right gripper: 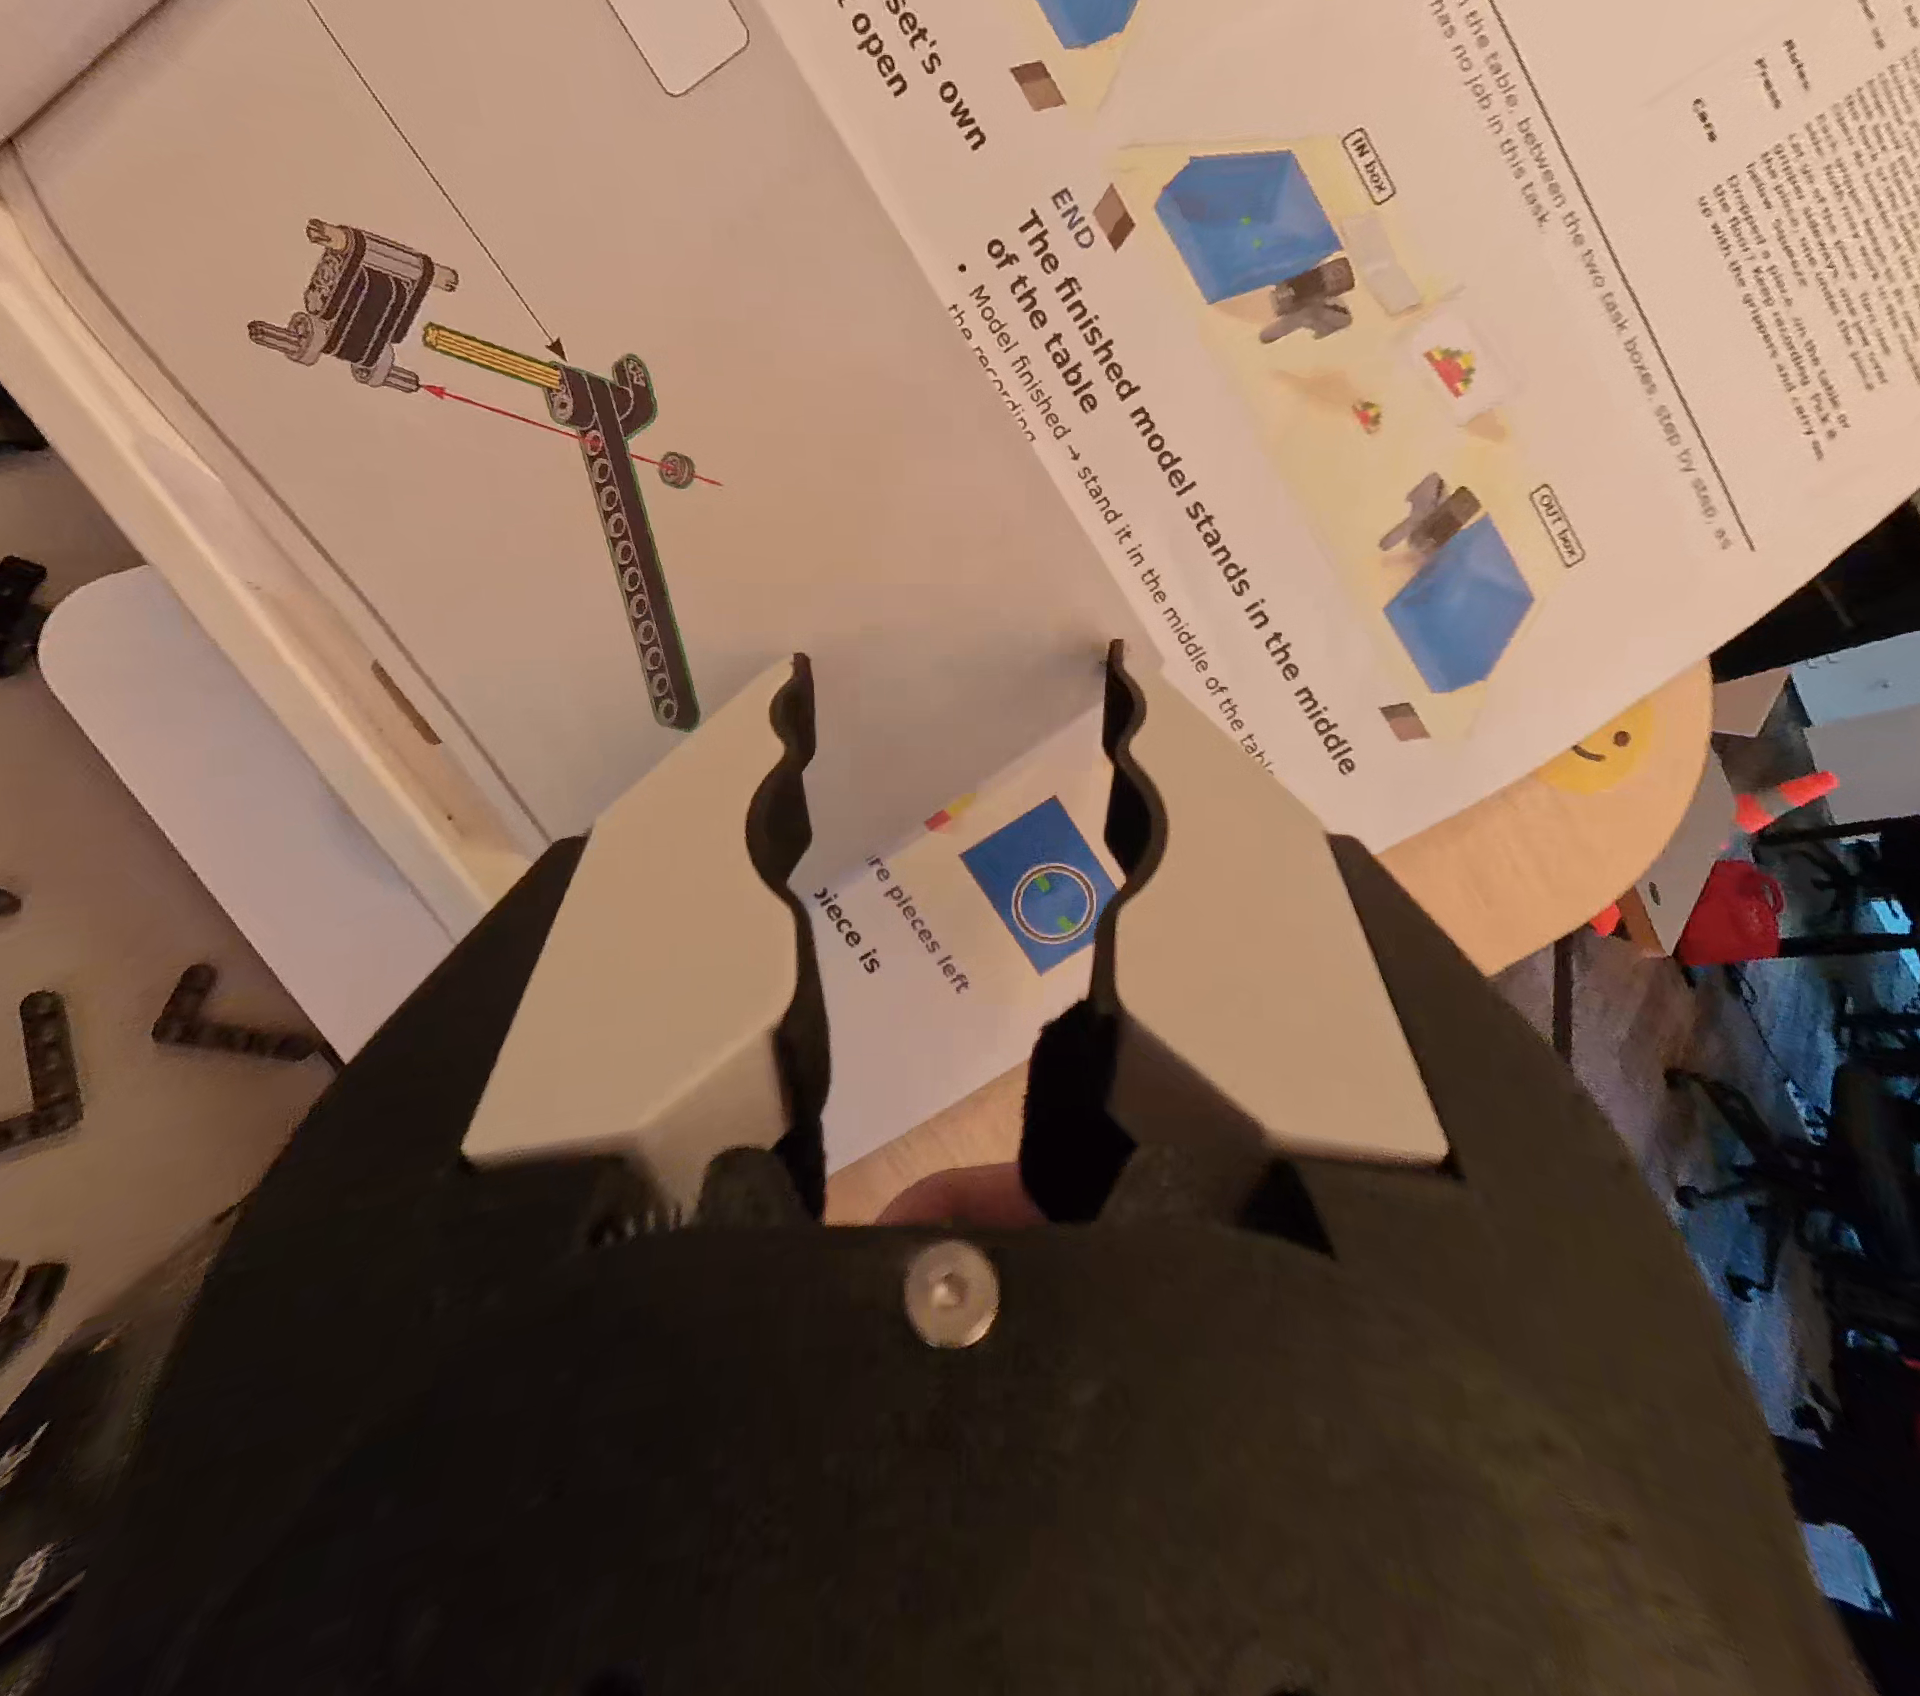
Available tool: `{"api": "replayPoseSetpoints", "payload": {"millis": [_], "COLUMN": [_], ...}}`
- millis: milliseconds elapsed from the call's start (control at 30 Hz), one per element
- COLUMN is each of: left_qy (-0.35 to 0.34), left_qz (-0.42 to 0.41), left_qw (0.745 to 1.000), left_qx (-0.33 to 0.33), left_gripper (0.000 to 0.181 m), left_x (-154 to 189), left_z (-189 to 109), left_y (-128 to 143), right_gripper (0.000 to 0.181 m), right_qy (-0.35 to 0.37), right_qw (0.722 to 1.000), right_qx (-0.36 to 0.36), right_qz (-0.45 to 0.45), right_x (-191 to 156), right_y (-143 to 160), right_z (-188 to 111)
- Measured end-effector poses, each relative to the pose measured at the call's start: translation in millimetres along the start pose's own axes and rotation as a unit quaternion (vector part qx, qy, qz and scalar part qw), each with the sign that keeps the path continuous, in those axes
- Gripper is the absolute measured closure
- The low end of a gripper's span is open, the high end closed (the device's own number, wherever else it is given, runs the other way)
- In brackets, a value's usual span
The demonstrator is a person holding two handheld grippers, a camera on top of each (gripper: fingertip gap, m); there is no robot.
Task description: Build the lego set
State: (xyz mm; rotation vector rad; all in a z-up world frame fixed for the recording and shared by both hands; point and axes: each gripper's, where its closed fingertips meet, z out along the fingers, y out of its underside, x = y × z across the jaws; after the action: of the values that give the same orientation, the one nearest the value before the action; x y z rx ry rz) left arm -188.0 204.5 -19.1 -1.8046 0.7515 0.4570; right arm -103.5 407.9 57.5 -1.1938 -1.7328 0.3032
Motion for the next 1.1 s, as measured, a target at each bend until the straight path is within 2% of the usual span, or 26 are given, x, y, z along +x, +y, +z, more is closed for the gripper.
{"api": "replayPoseSetpoints", "payload": {"millis": [167, 233, 267, 300, 467, 533, 600, 633, 733, 800, 900, 1067, 1100], "left_qy": [-0.001, -0.003, -0.003, -0.002, -0.001, -0.001, 0.001, 0.002, 0.005, 0.006, 0.006, 0.006, 0.007], "left_qz": [0.000, 0.002, 0.002, 0.003, 0.004, 0.003, 0.002, 0.002, 0.002, 0.002, 0.002, 0.005, 0.006], "left_qw": [1.000, 1.000, 1.000, 1.000, 1.000, 1.000, 1.000, 1.000, 1.000, 1.000, 1.000, 1.000, 1.000], "left_qx": [0.001, -0.002, -0.002, -0.003, -0.003, -0.003, -0.003, -0.004, -0.005, -0.006, -0.006, -0.009, -0.010], "left_gripper": [0.154, 0.153, 0.153, 0.153, 0.153, 0.153, 0.153, 0.153, 0.153, 0.153, 0.153, 0.153, 0.152], "left_x": [0.1, -0.1, 0.2, 0.5, 1.5, 1.4, 1.5, 1.8, 2.5, 2.8, 3.1, 5.1, 5.5], "left_z": [0.9, 0.9, 1.0, 1.3, 1.8, 1.6, 1.6, 1.7, 1.5, 1.7, 2.3, 3.9, 4.3], "left_y": [0.0, -0.1, -0.3, -0.4, 0.4, 0.7, 1.1, 1.4, 2.0, 2.6, 3.1, 4.6, 5.1], "right_gripper": [0.158, 0.163, 0.177, 0.181, 0.181, 0.180, 0.138, 0.131, 0.125, 0.131, 0.157, 0.181, 0.181], "right_qy": [-0.005, -0.006, -0.012, -0.016, -0.023, -0.005, 0.015, 0.020, 0.011, 0.008, 0.008, -0.008, -0.008], "right_qw": [1.000, 1.000, 1.000, 1.000, 1.000, 1.000, 1.000, 1.000, 1.000, 1.000, 1.000, 1.000, 1.000], "right_qx": [0.003, 0.001, 0.001, 0.002, 0.002, 0.009, 0.021, 0.020, 0.018, 0.016, 0.015, 0.014, 0.013], "right_qz": [-0.005, -0.006, -0.007, -0.009, -0.002, -0.008, 0.007, 0.013, 0.018, 0.016, 0.010, 0.007, 0.007], "right_x": [-4.5, -6.3, -8.5, -10.7, -11.2, -5.1, 4.0, 7.4, 6.1, 5.1, 3.1, -4.8, -5.1], "right_y": [-0.1, -0.2, -0.2, -0.3, -0.2, -3.1, -7.2, -6.8, -4.8, -3.7, -4.2, -4.6, -4.5], "right_z": [3.0, 4.0, 4.4, 4.9, 3.4, 1.1, -0.9, -0.9, 1.9, 3.6, 4.4, 6.9, 7.0]}}
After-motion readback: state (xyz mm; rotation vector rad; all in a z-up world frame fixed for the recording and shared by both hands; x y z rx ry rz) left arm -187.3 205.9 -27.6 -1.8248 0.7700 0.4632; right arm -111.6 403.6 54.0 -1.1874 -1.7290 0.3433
